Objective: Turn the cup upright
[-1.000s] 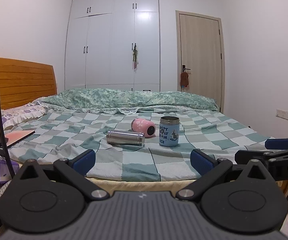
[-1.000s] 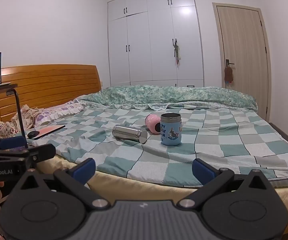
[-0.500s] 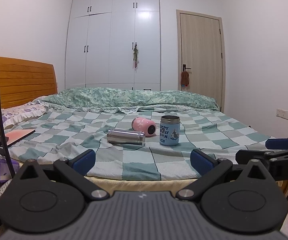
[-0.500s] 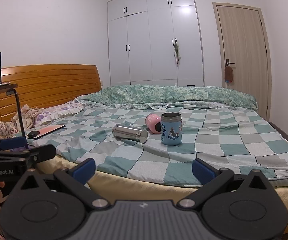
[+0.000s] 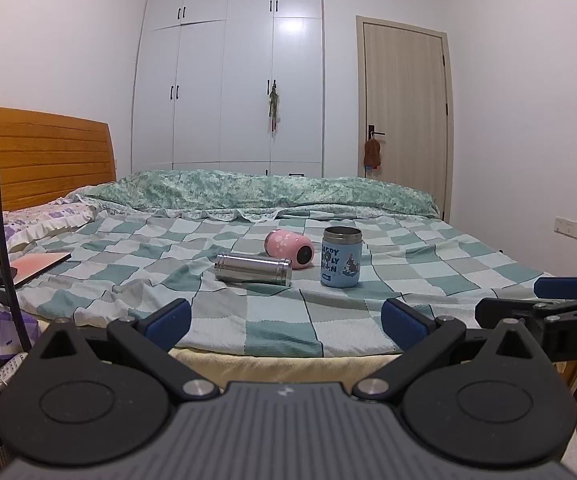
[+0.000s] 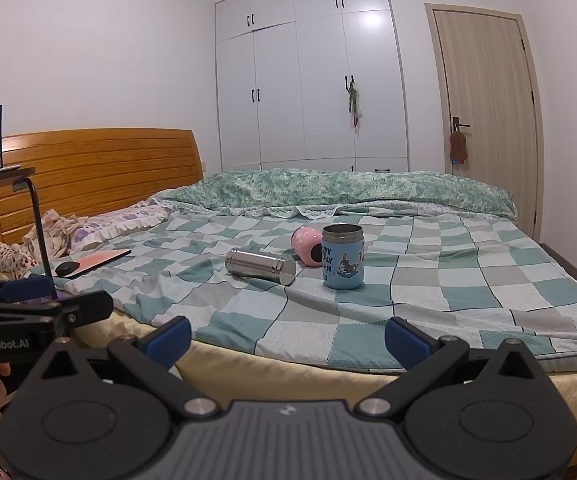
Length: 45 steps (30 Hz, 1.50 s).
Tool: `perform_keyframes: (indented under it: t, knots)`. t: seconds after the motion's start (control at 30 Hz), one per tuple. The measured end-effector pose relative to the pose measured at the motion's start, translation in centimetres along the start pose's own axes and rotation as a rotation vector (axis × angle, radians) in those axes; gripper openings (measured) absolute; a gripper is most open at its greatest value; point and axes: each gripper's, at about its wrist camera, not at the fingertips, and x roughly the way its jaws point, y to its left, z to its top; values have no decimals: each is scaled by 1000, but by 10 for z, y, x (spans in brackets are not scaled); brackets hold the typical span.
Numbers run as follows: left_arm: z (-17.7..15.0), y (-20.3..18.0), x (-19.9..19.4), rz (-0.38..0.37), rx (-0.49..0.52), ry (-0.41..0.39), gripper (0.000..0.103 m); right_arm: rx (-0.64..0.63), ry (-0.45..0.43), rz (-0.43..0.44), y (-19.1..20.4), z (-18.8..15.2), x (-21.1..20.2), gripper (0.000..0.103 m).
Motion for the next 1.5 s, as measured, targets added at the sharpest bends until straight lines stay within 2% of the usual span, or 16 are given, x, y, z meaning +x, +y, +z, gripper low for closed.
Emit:
perform_keyframes:
  t: [1.07, 1.3, 1.5]
  knots:
    - [4, 7, 7, -10, -19, 4, 103, -7, -19, -1, -1, 8, 1, 103]
    - [24, 17, 42, 37, -20, 23, 103, -62, -53, 17, -8, 35, 43, 103]
    - [36, 38, 85, 49, -102, 91, 103, -123, -37, 84, -10, 66, 97, 103]
